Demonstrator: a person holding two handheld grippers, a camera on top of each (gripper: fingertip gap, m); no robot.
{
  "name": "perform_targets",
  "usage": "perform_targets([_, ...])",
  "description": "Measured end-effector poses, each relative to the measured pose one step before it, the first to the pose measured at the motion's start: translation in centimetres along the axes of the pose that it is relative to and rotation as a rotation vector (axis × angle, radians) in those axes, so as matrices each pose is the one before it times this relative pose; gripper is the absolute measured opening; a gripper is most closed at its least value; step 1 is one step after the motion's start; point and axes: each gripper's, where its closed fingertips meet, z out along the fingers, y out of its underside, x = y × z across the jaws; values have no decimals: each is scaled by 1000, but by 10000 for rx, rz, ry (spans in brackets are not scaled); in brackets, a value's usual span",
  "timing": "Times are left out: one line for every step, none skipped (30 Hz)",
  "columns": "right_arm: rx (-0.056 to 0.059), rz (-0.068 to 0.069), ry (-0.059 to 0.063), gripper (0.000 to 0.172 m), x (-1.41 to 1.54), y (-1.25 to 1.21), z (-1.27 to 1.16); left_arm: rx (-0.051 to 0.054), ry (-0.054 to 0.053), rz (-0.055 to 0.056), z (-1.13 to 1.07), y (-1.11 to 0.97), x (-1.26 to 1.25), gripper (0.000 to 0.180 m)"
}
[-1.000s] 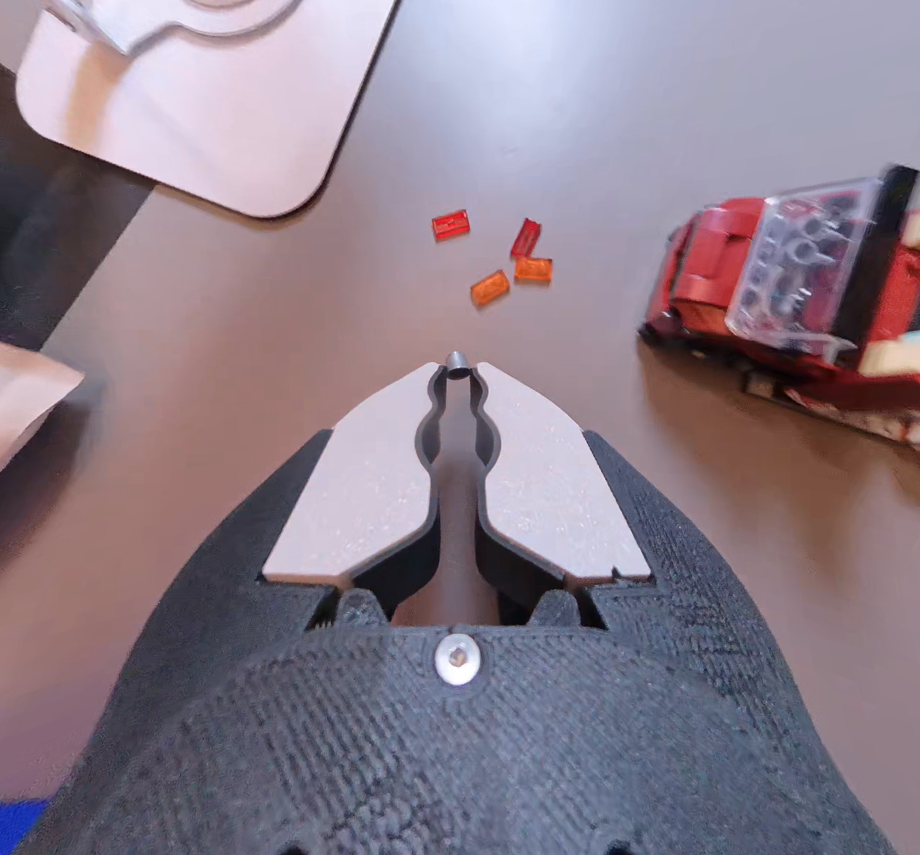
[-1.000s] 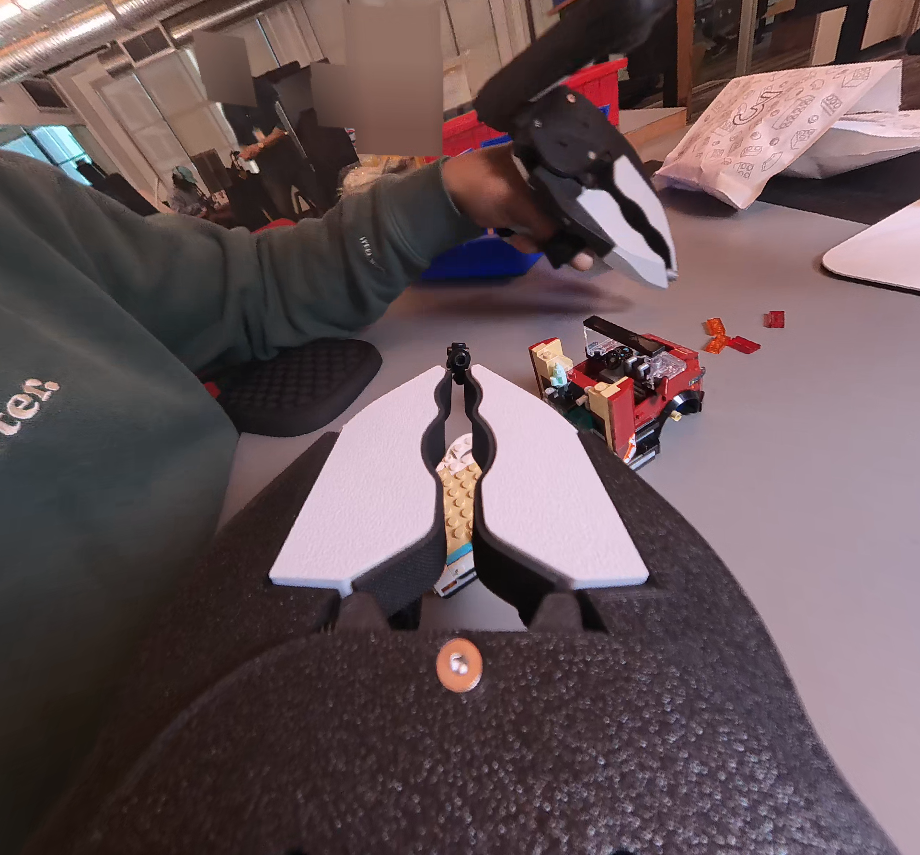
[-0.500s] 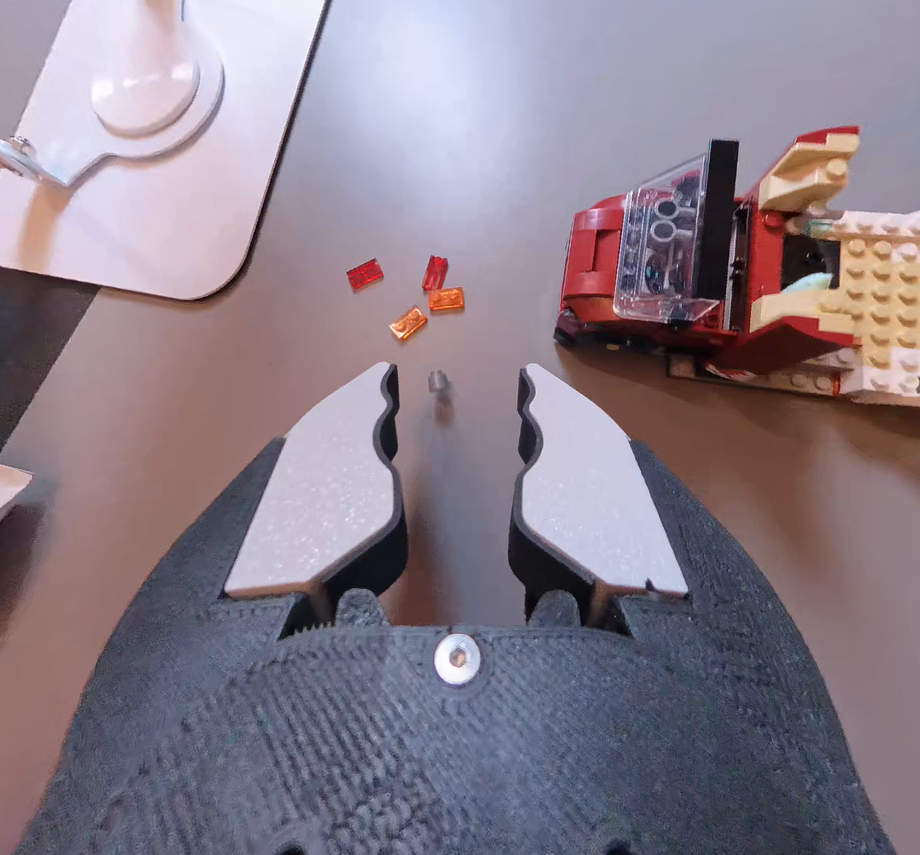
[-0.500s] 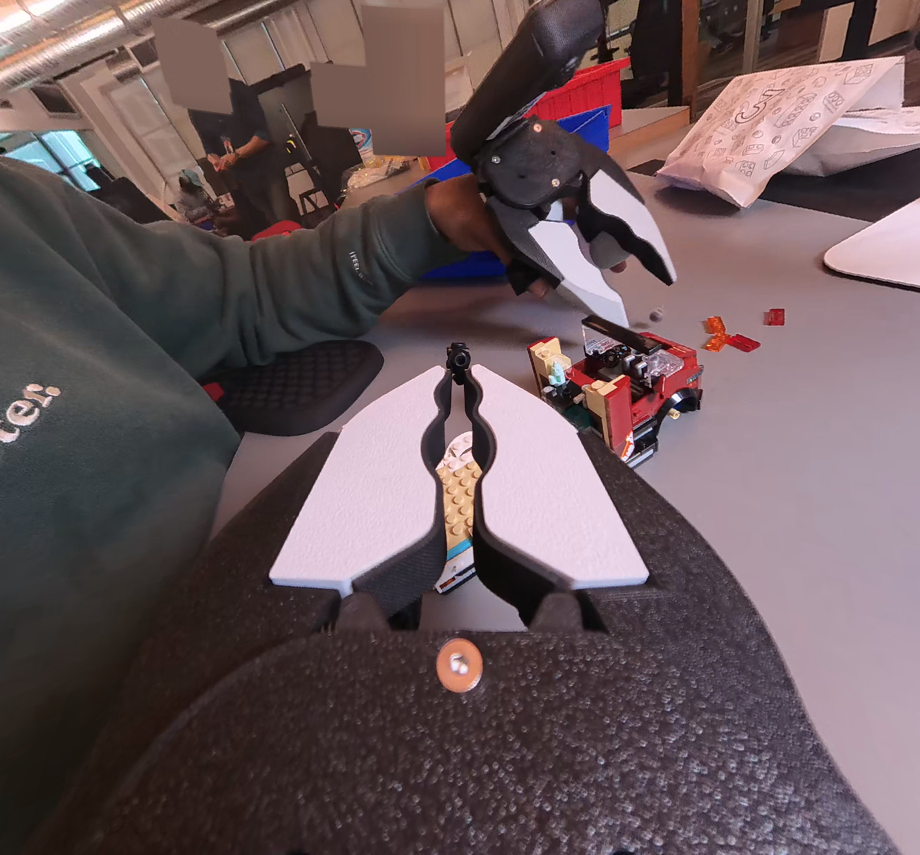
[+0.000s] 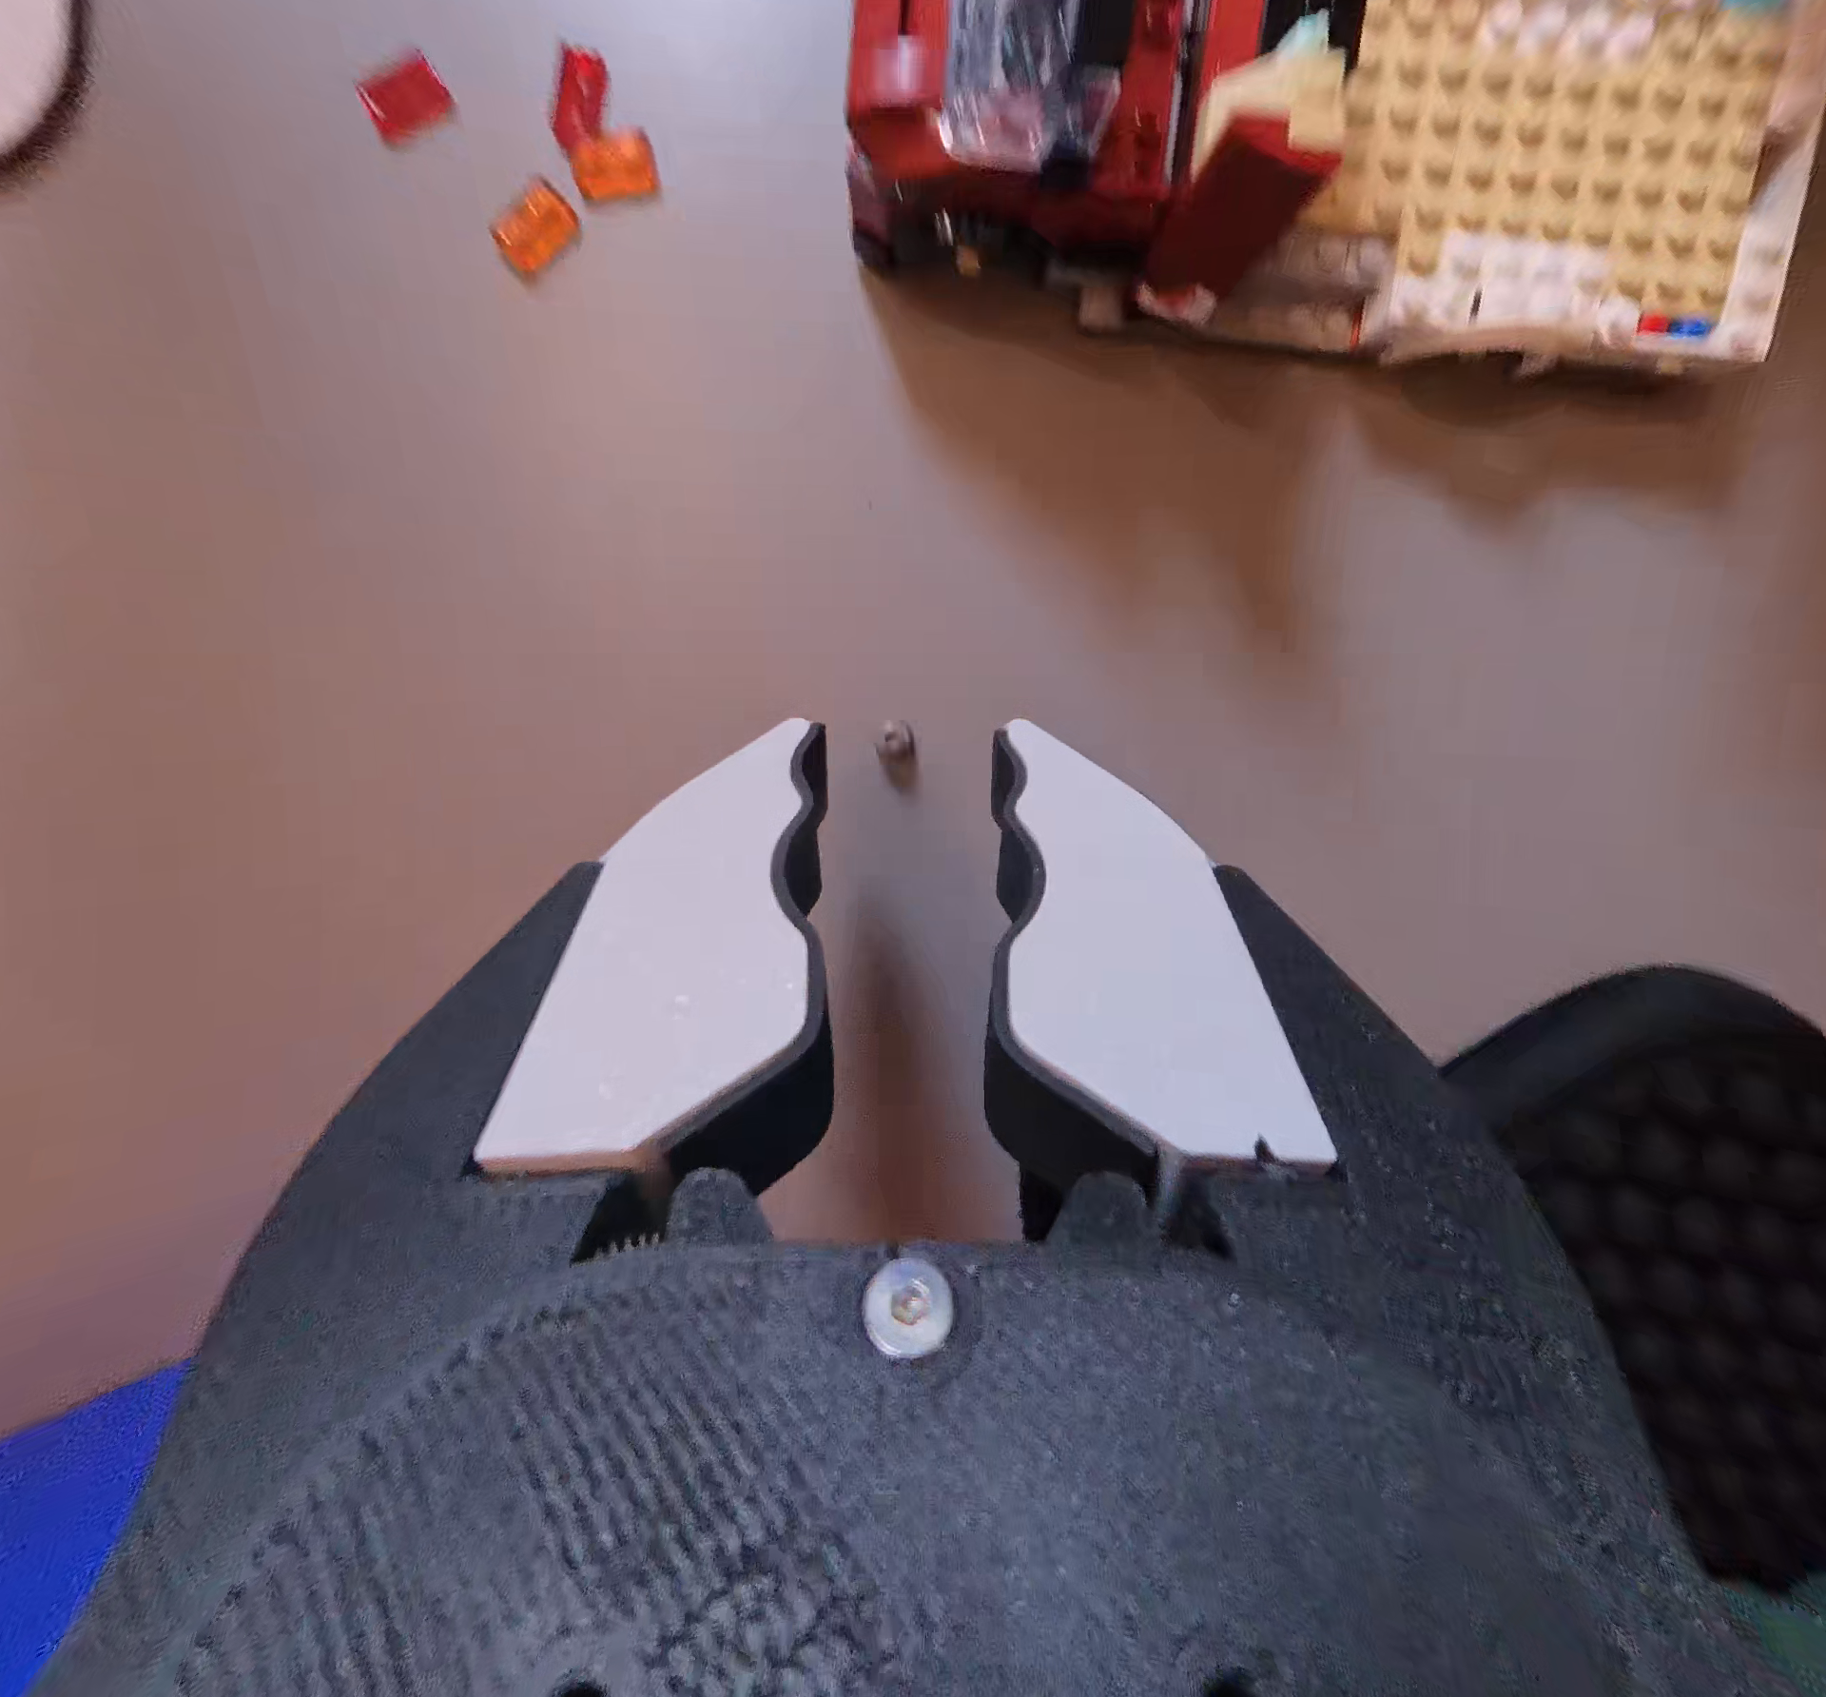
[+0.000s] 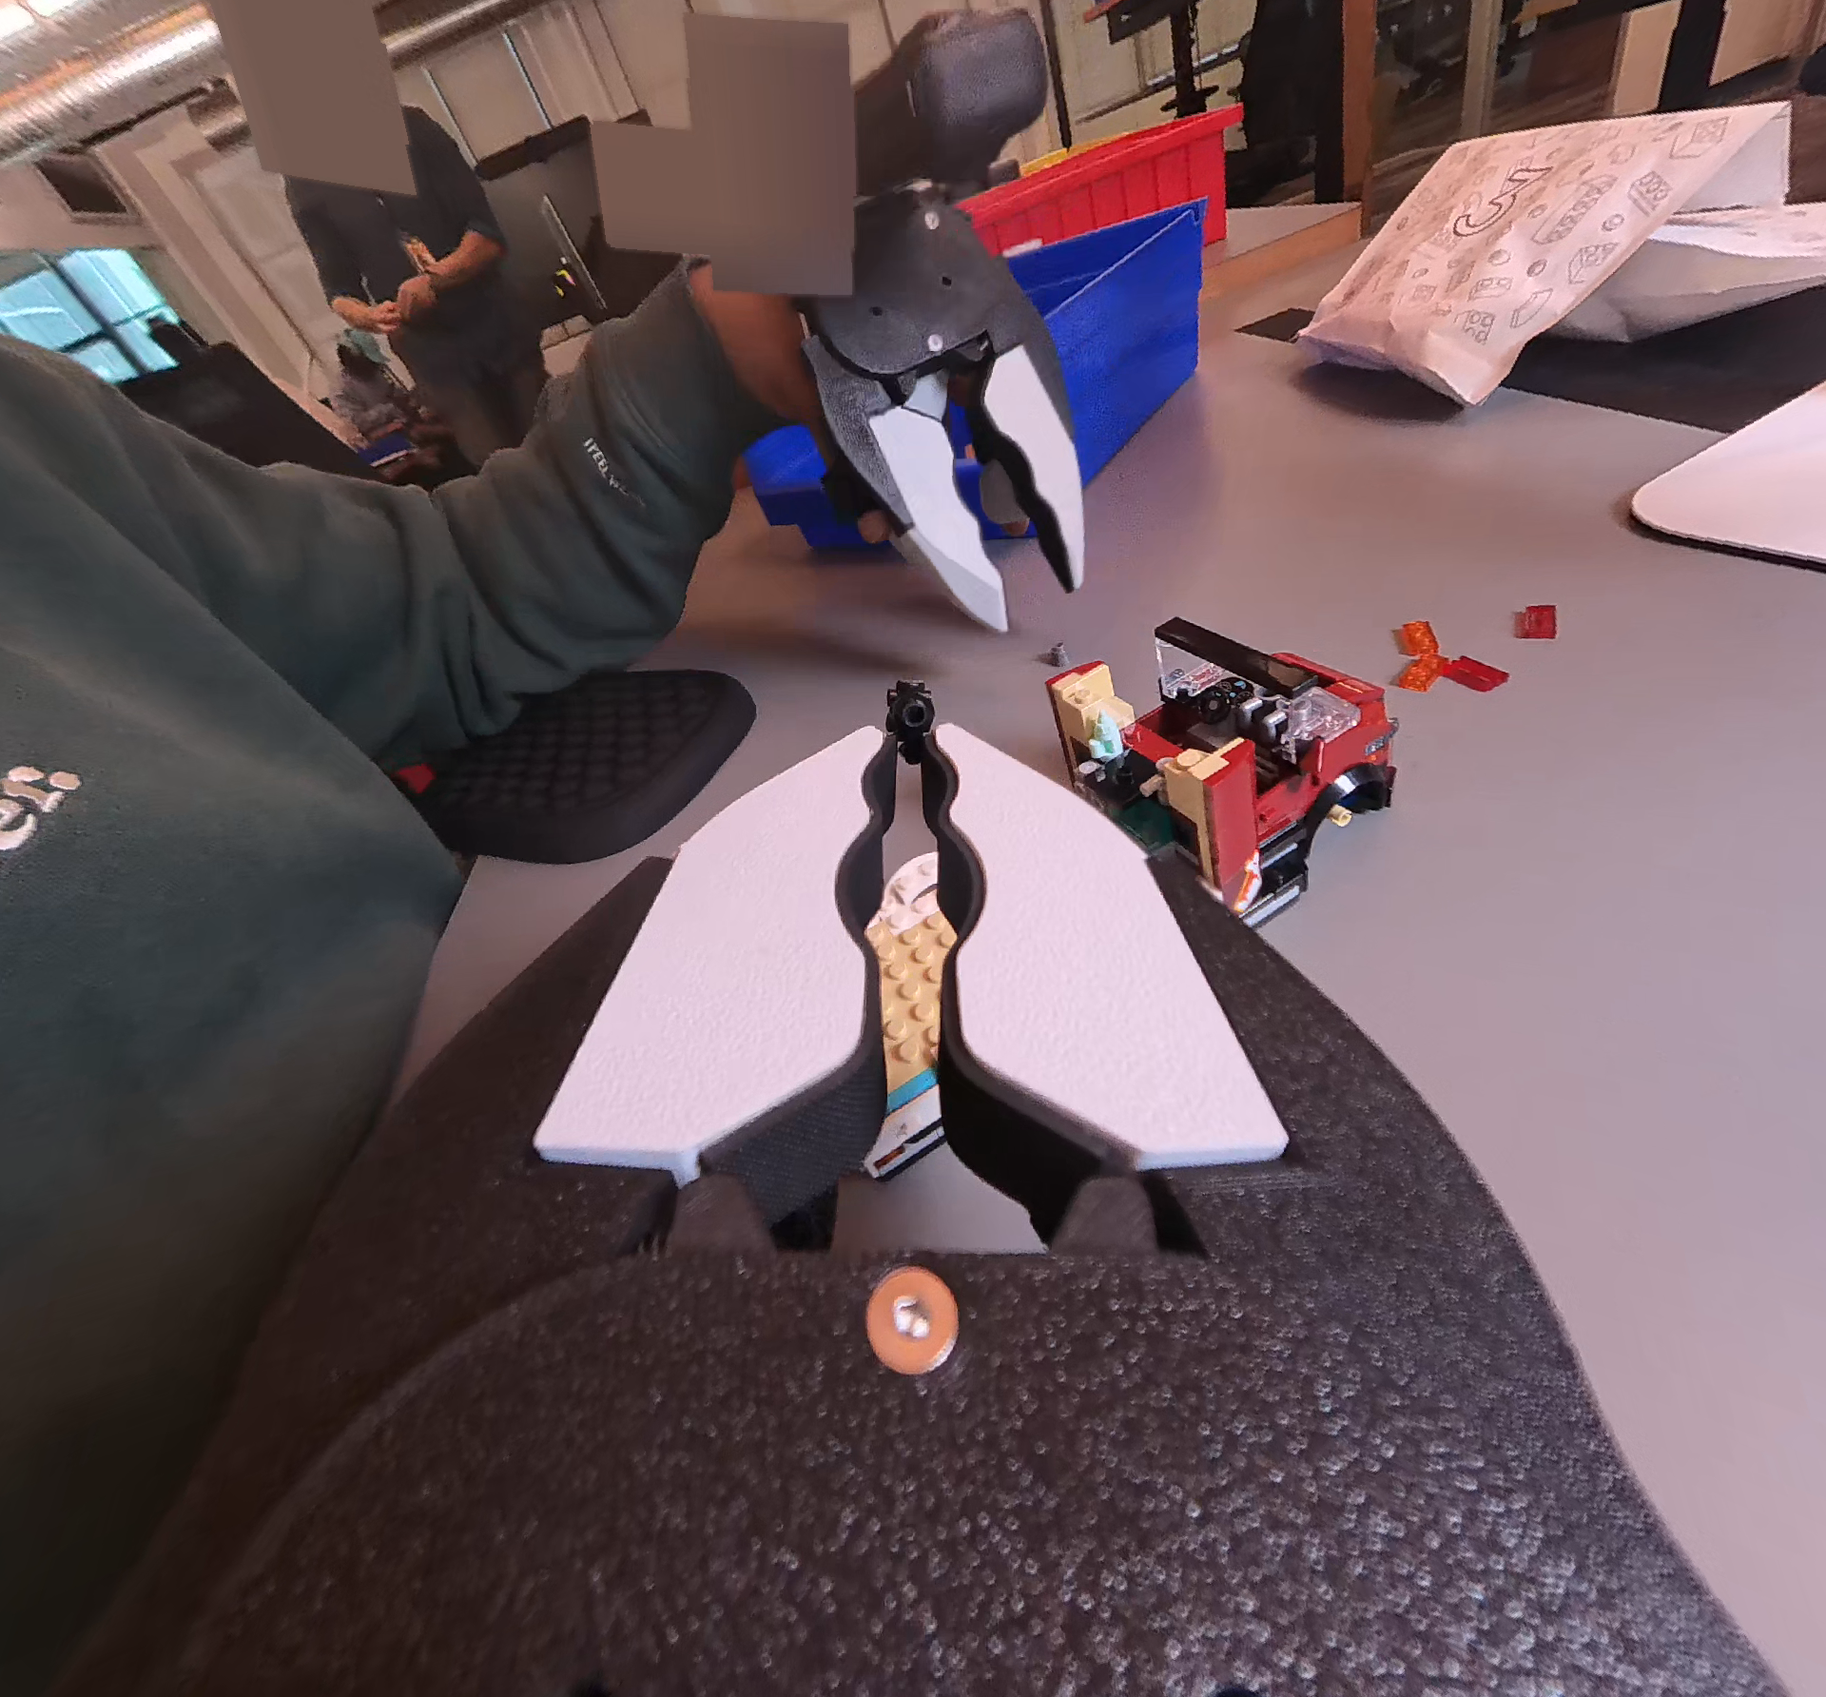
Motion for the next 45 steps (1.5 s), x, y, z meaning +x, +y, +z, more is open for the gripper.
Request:
perform_targets([-30, 23, -50, 5, -52, 75, 61, -288, -55, 41, 197, 971, 117, 32])
perform_targets([-24, 5, -42, 5, -68, 60, 55, -88, -99, -95, 372, 611, -128, 31])
perform_targets([-24, -9, -33, 5, -80, 48, 63, -32, 87, -246, 445, 456, -9, 30])
perform_targets([-26, -15, -24, 5, -72, 46, 42, 56, 76, -201, 394, 242, -49, 29])
perform_targets([-25, -19, -11, 5, -50, 45, 21, 181, 23, -78, 317, -41, -87, 27])
perform_targets([-8, -22, 10, 5, -24, 4, 9, 219, 125, -41, 264, -208, 89, 24])
perform_targets([11, -11, 24, 5, 6, -11, -24, 236, 87, -60, 114, -343, 10, 20])
perform_targets([14, 5, 17, 5, 22, -36, -27, 65, 104, -38, 112, -168, 50, 16])
perform_targets([16, 4, 15, 5, 17, -37, -35, 8, -30, 68, 112, -133, -102, 9])
perform_targets([23, -5, 19, 5, 16, -54, -27, 37, -64, 148, 141, -260, -114, 7])
perform_targets([15, 3, 6, 5, 28, -24, -18, 35, -11, 143, 197, -392, -72, 7])
perform_targets([-9, 15, -11, 5, 20, 27, 15, 58, -152, 109, 265, -627, -393, 6])
perform_targets([-22, 15, -12, 5, 22, 61, 29, 166, -286, 44, 291, -964, -742, 6])
perform_targets([-20, 17, -6, 5, 46, 62, 47, 263, -186, -47, 351, -1259, -710, 6])
perform_targets([-20, 28, -14, 5, 21, 62, 60, 266, -101, -55, 467, -1335, -632, 6])
perform_targets([-18, 22, -13, 5, 6, 48, 44, 119, -214, -5, 599, -1104, -830, 6])
perform_targets([-10, -17, 10, 5, -14, 15, 5, -86, -266, 67, 700, -666, -954, 6])
perform_targets([-2, -52, 35, 5, -10, -5, -39, -226, 54, -16, 707, -281, -498, 6])
perform_targets([5, -60, 50, 5, 12, -33, -58, -142, 321, -152, 567, -257, -27, 7])
perform_targets([13, -50, 54, 5, 29, -58, -82, 209, 208, -146, 222, -663, -43, 7])
perform_targets([19, -37, 48, 5, 61, -68, -93, -68, 39, 6, 187, -131, -143, 7])
perform_targets([23, -19, 32, 5, 62, -85, -81, 37, -22, 35, 63, -170, -123, 10])
perform_targets([25, 9, 15, 5, 88, -70, -53, -16, -32, 0, 37, -3, -66, 16])
perform_targets([17, 37, -5, 5, 71, -18, -38, 106, 2, 20, -36, -70, 53, 22])
perform_targets([-4, 49, -25, 5, 50, 32, 0, 165, 64, 42, -95, -60, 231, 30])
perform_targets([-18, 30, -29, 5, 13, 62, 5, 257, -37, 63, -189, -111, 127, 34])
perform_targets([-16, -7, -18, 5, -19, 29, 11, 246, -205, 39, -274, -59, -77, 36])
perform_targets([-6, -28, -10, 5, -35, 0, 6, 199, -309, 17, -428, -49, -132, 36])
perform_targets([5, -26, -7, 5, -40, -23, 4, 316, -230, 65, -632, -284, 181, 36])
perform_targets([11, -18, 0, 5, -30, -31, -5, 495, -5, 136, -824, -645, 762, 35])
perform_targets([14, -13, 11, 5, -9, -27, -14, 607, 185, 205, -960, -930, 1270, 32])
perform_targets([15, -3, 14, 5, 24, -18, -11, 652, 254, 252, -962, -1111, 1566, 28])
perform_targets([1, 8, 2, 5, 14, 13, 9, 610, 345, 261, -841, -1179, 1822, 24])
perform_targets([-12, 4, -5, 5, 16, 37, 19, 557, 462, 268, -655, -1159, 2061, 20])
perform_targets([-14, -16, -1, 5, -10, 40, 42, 520, 509, 200, -399, -1108, 2103, 17])
perform_targets([-13, -37, -2, 5, -21, 56, 53, 460, 426, 84, -116, -925, 1855, 15])
perform_targets([-17, -51, -12, 5, -73, 64, 65, 369, 286, -19, 156, -680, 1454, 14])
perform_targets([-7, -59, -40, 5, -143, 50, 84, 292, 186, -55, 337, -405, 1121, 13])
perform_targets([22, -53, -71, 5, -201, -2, 75, 206, 124, -75, 416, -174, 836, 13])
perform_targets([41, -58, -81, 5, -252, -34, 69, 149, 91, -102, 418, -51, 596, 13])
perform_targets([43, -100, -73, 5, -266, -63, 63, 126, 129, -126, 373, -26, 484, 14])
perform_targets([14, -153, -32, 5, -237, -32, 54, 173, 82, -151, 276, -107, 262, 17])
perform_targets([-22, -208, 10, 5, -198, -10, 65, 181, 112, -132, 204, -132, 205, 18])
perform_targets([-45, -248, 30, 5, -191, 21, 57, 193, 145, -144, 133, -174, 204, 19])
perform_targets([-55, -234, 41, 5, -168, 39, 64, 200, 247, -183, 79, -203, 324, 19])
